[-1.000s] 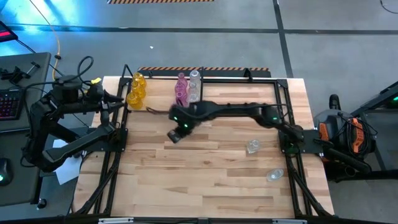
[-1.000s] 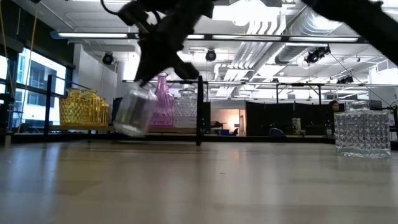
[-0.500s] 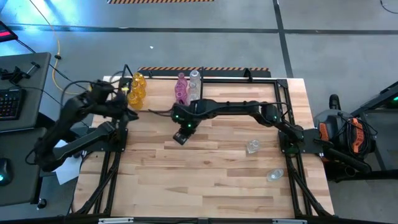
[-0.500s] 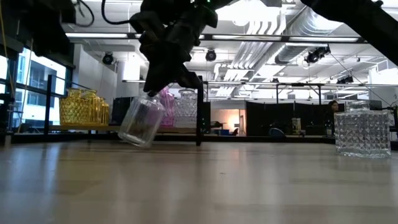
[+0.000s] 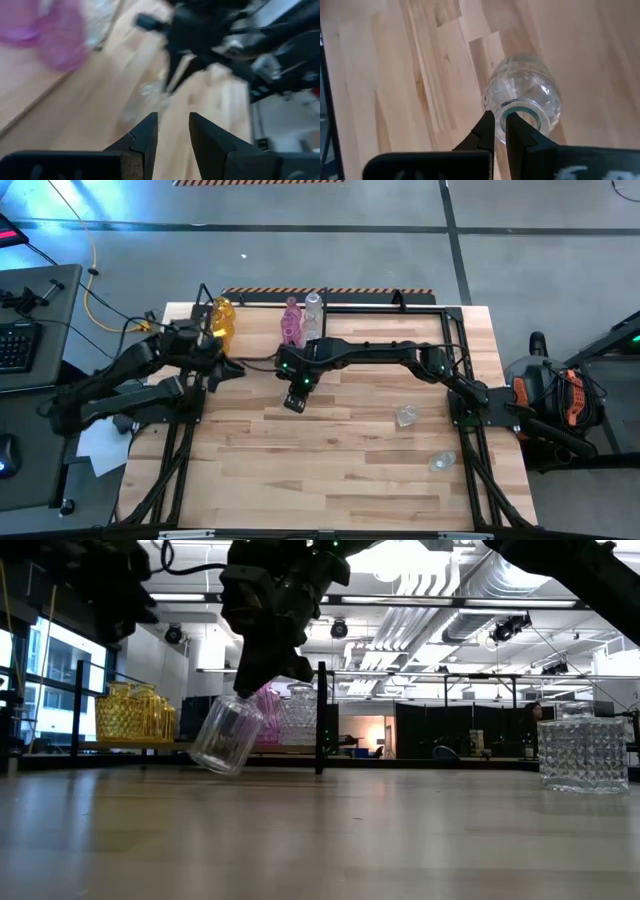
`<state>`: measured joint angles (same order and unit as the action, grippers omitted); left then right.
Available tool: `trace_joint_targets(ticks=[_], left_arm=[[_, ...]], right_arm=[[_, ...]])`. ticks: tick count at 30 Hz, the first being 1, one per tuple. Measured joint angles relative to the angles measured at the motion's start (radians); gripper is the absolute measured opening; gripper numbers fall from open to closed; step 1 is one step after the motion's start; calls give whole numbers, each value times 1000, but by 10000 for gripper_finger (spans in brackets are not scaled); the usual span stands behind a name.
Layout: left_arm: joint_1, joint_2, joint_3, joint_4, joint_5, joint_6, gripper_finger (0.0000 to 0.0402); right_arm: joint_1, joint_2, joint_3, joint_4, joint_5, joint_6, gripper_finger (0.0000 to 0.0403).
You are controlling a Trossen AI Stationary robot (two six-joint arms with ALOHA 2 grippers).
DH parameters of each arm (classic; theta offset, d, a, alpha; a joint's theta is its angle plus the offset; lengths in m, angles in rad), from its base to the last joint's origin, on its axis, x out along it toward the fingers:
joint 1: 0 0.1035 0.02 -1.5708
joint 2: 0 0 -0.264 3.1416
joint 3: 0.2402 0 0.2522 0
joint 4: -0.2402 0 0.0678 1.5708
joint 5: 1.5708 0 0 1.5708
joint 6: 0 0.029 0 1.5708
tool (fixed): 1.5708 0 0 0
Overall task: Sort vases onto shelf
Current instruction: Put the transparent vase on the shelf to the left of the top pink vase on the shelf
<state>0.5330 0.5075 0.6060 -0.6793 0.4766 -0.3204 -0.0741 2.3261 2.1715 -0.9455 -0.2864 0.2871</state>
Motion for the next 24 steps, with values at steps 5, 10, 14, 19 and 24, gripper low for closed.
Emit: trace_joint_targets(ticks=[5,10,14,19,24], left_arm=[[-257,23,-6,205,-197,-110,95],[-504,148,-23,244,-467,-125,76],[-639,256,-88,313,-620,-176,65],[-720,341,-159,433,-770,-270,57],[-728,435,-211,455,-837,-351,51]], right_arm=[[2,0,0,0,0,0,0],[2,0,0,-6,-1,-1,0],[1,2,0,-32,3,-1,0],[3,2,0,-55,8,-8,0],[4,2,2,-55,9,-14,0]])
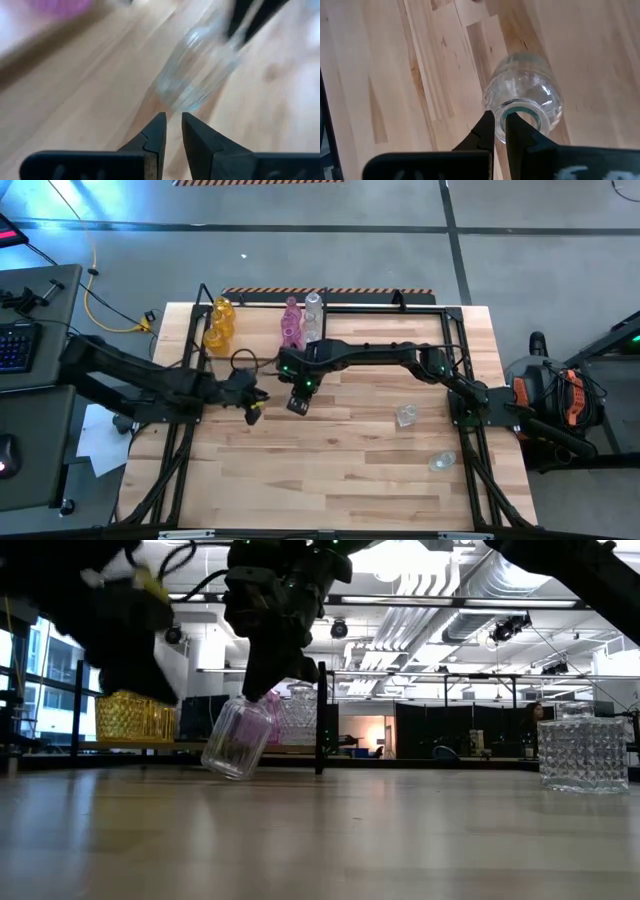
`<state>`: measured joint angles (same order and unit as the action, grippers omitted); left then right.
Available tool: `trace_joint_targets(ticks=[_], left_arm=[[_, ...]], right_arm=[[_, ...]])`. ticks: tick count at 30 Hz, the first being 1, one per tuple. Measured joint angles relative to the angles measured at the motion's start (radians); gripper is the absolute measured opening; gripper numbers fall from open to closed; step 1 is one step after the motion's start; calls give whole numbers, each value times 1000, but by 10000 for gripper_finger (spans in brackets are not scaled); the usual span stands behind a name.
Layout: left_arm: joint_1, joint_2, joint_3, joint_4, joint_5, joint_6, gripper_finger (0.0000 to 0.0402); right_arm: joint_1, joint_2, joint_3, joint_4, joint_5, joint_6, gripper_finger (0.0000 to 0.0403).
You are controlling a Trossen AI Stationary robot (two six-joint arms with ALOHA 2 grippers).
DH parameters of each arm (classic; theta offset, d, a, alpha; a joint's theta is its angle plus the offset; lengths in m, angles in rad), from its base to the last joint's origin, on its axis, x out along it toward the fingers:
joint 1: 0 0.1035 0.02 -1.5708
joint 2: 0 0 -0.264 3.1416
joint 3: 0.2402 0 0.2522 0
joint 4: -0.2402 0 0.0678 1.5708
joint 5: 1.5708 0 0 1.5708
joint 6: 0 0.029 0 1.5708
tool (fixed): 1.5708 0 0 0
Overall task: Sort vases onto shelf
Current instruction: Put the transparent vase on the shelf to the left of the top pink vase on the shelf
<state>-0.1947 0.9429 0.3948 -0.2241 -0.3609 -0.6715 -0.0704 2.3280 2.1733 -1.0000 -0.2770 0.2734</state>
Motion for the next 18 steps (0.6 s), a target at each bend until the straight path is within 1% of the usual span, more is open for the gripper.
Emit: trace_joint_targets(ticks=[5,8,11,18], left_arm=[[-1,86,-15,38,2,-22,49],[-3,123,-15,130,4,-1,48],[-2,178,-14,202,25,18,48],[-2,299,-14,285,70,14,48]], right_arm=[[-1,0,0,-3,0,-9,0],[0,0,0,-3,1,-13,0],[0,0,0,-3,1,-13,0],[0,0,0,-3,-6,-20,0]])
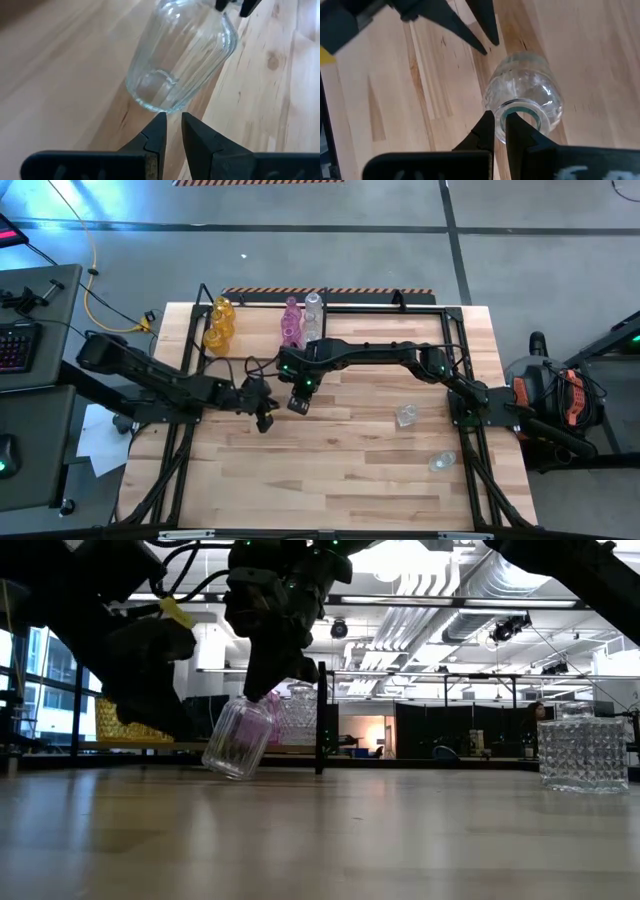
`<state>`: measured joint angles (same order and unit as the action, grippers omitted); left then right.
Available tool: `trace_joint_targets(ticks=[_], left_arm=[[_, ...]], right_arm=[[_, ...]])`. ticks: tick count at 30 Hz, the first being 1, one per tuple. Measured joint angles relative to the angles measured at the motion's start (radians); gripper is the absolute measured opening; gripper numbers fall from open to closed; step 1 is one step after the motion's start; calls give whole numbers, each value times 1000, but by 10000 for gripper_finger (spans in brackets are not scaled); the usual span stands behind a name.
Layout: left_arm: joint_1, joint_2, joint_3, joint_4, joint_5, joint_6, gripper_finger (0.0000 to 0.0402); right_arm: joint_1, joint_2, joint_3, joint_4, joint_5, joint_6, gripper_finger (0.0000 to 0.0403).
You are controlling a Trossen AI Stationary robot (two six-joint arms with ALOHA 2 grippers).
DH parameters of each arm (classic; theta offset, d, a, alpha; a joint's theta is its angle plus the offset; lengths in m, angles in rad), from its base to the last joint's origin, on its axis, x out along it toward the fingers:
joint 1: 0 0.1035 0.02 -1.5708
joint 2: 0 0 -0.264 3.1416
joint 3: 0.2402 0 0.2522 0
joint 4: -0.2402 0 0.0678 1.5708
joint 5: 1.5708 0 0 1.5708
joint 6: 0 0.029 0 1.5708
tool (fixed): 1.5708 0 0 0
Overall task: Sort vases onto shelf
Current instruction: Put the transparent vase on the shelf to the left of the top pink vase on the shelf
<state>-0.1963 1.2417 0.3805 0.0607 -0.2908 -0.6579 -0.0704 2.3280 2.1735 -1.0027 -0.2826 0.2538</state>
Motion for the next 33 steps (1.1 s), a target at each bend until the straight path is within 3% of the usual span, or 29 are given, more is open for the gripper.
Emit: trace_joint_targets(ticks=[12,23,33], left_arm=[[59,125,0,126,67,23,48],[87,126,0,145,88,49,48],[87,126,0,147,128,42,48]], right_arm=[[-1,0,0,2,-14,0,0],[-1,0,-2,21,-63,-19,3],[-2,0,-2,31,-76,-20,83]])
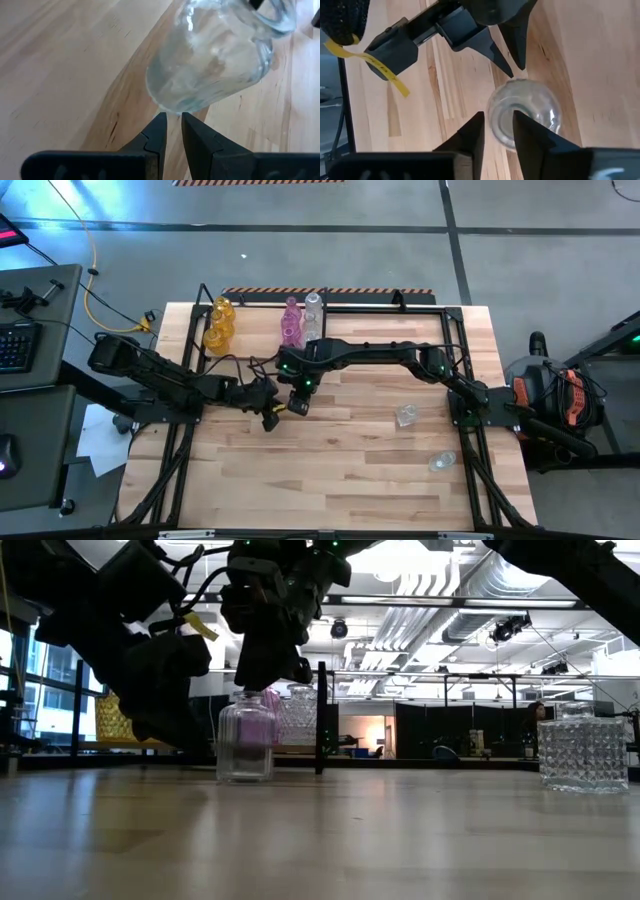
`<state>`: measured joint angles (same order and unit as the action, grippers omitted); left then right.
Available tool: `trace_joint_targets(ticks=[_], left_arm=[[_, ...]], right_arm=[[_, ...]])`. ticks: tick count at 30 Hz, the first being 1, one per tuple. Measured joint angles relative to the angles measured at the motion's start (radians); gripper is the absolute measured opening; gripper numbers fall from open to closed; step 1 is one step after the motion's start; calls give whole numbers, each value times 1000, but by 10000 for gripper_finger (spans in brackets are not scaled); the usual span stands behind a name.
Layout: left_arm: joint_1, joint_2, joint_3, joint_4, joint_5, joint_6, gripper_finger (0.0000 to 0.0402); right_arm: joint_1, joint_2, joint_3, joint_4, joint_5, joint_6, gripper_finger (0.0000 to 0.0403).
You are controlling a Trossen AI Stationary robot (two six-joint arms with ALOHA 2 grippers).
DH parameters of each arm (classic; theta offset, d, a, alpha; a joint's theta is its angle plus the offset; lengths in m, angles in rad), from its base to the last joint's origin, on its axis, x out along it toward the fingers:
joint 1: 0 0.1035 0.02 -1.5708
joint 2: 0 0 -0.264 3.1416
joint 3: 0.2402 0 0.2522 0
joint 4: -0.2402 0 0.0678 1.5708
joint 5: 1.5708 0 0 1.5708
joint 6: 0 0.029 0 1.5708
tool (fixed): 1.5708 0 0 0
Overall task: Sort vases onto shelf
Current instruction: Put the transparent vase on the shelf to the left of the top pink vase on the shelf
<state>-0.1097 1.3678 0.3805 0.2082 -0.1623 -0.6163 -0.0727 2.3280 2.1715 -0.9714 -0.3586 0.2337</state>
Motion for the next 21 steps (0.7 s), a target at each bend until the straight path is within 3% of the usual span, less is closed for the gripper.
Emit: trace_joint_targets(ticks=[7,12,16,18,21], left_arm=[[0,-20,1,-75,-5,0,48],[0,-151,1,-224,-67,18,48],[14,-300,0,-293,-78,25,48],[22,-373,0,-296,-42,51,48],[26,-429,49,-377,-15,138,48]], right_arm=[[0,0,0,9,8,-7,98],[-5,0,76,4,28,-27,99],[-5,-5,188,11,96,-43,99],[-6,-48,155,72,138,-44,99],[-5,-94,149,46,293,-41,99]])
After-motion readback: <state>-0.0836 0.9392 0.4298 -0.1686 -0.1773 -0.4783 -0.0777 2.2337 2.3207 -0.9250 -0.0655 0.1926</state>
